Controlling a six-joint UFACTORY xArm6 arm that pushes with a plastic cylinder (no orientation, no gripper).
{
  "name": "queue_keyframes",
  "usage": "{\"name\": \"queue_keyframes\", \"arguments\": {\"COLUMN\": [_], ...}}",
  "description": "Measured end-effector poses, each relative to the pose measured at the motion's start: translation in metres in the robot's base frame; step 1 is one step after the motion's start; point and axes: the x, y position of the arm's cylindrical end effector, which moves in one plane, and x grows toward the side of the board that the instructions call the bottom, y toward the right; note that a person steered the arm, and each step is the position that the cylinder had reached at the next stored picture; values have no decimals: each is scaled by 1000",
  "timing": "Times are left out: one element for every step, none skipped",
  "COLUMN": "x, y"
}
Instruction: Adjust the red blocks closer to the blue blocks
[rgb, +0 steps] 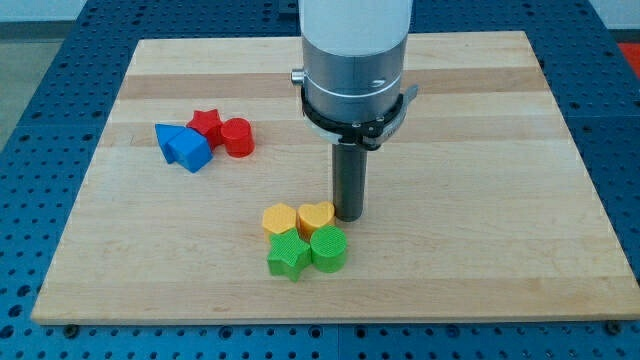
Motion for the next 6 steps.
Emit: {"name": "queue_keyframes", "arguments": {"x": [-2, -9, -9, -9, -20, -33], "y": [1, 1, 1, 1, -2, -20]}}
